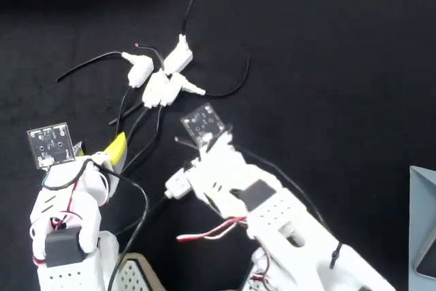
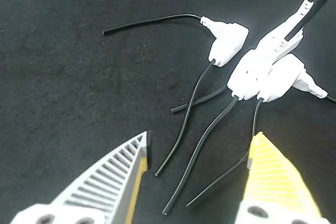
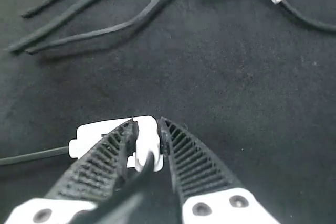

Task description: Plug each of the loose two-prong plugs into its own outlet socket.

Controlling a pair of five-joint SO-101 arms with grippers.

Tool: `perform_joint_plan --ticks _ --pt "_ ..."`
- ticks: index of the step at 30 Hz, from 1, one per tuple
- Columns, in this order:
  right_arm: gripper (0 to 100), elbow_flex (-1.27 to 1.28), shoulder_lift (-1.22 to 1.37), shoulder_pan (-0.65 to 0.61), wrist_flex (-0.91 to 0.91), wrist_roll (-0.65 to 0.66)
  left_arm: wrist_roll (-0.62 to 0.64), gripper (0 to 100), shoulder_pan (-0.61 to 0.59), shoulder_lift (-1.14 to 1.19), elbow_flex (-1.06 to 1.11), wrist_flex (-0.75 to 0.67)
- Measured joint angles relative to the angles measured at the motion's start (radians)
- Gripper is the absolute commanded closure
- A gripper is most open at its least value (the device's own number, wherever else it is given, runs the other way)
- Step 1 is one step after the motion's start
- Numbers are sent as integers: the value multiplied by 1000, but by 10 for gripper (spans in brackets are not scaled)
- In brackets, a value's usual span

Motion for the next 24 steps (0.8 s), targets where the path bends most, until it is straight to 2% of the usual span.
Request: perform_joint_plan --ticks 19,24 --pt "986 -12 32 -14 -11 -40 0 695 0 0 0 0" --pt "986 -9 32 -14 -78 -40 0 695 0 0 0 0"
